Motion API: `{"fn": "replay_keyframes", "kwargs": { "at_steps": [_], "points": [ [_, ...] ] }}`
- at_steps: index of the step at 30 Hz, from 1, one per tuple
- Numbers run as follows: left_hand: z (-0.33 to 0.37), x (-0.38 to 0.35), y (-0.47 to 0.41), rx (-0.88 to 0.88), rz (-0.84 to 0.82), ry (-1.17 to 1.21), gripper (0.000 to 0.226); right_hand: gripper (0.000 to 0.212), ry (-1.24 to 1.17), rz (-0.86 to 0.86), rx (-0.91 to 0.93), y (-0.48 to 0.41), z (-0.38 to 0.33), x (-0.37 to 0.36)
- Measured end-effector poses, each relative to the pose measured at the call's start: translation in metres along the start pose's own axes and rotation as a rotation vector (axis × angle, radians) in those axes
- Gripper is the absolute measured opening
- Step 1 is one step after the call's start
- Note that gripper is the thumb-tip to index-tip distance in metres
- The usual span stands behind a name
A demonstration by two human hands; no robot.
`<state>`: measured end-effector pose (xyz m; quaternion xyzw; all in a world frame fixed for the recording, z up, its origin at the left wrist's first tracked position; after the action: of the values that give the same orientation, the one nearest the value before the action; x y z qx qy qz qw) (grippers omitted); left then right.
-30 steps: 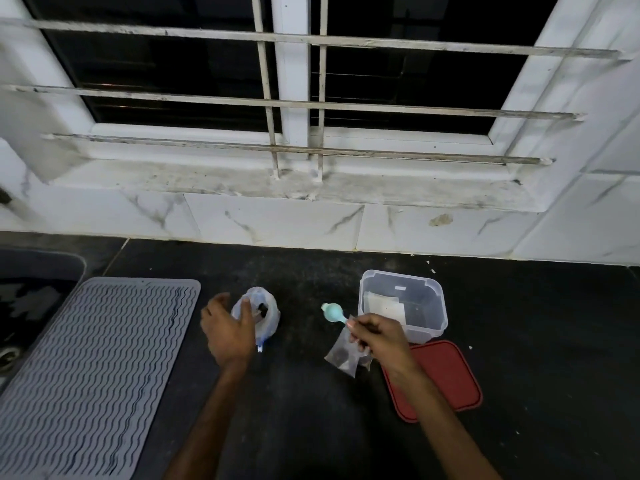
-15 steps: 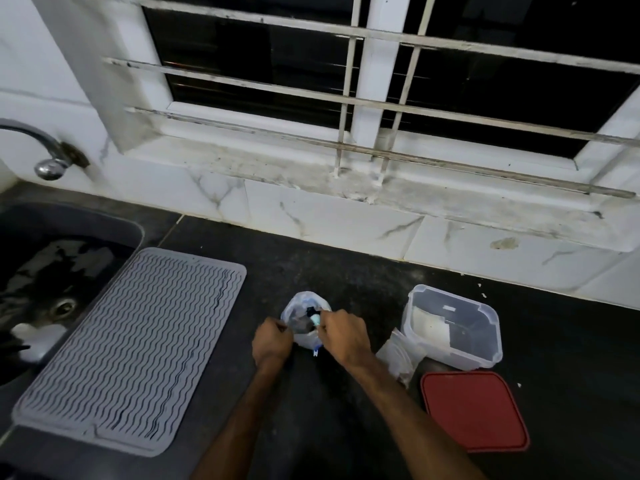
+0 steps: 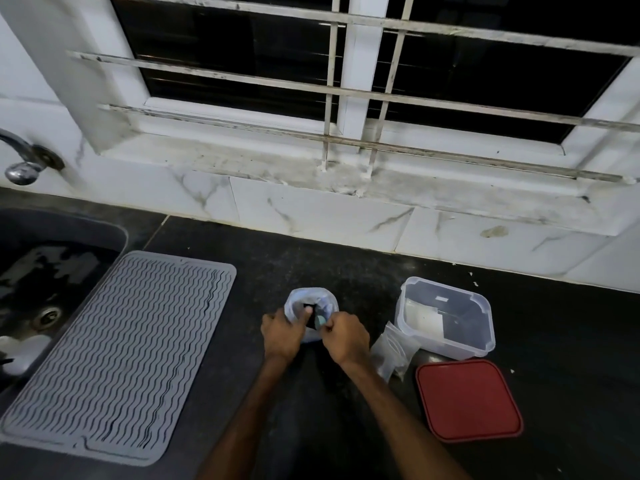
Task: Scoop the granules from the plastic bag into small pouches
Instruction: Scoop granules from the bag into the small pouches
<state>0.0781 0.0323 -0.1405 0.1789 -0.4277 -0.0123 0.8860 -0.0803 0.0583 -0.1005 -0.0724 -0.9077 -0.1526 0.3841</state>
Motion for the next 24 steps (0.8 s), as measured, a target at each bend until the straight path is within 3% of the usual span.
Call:
{"fn": "replay_keyframes", "kwargs": {
  "at_steps": [2, 7, 15, 19, 24],
  "points": [
    [0.008, -0.005, -0.001, -0.041, -0.026, 0.121, 0.048, 0.020, -0.101, -0.001, -0.078, -0.001, 0.008, -0.002],
    [0.006, 0.003, 0.001, 0.084, 0.061, 0.321, 0.022, 0.026, -0.356, 0.000, -0.227, -0.002, 0.027, -0.002],
    [-0.009, -0.014, -0.004, 0.151, 0.024, 0.531, 0.026, 0.032, -0.553, 0.012, -0.292, 0.001, 0.036, -0.005],
    [-0.008, -0.010, -0.007, 0.137, 0.046, 0.561, 0.025, 0.025, -0.630, -0.009, -0.308, 0.004, 0.040, -0.004],
    [-0.024, -0.023, -0.026, 0.119, 0.017, 0.494, 0.050, 0.022, -0.724, -0.017, -0.309, 0.009, 0.041, 0.008]
  ]
}}
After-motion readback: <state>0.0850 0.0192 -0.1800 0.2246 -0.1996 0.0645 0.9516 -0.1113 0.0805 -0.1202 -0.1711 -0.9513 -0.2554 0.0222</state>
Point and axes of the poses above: each hand's wrist, its own y-axis away from the middle knuckle, its own x-axis out of the back of the hand, z = x × y, the point moved 8 cm from there along -y, towards the middle knuckle, and after that the axes turned 15 degrees about -y, right-handed, at the moved point
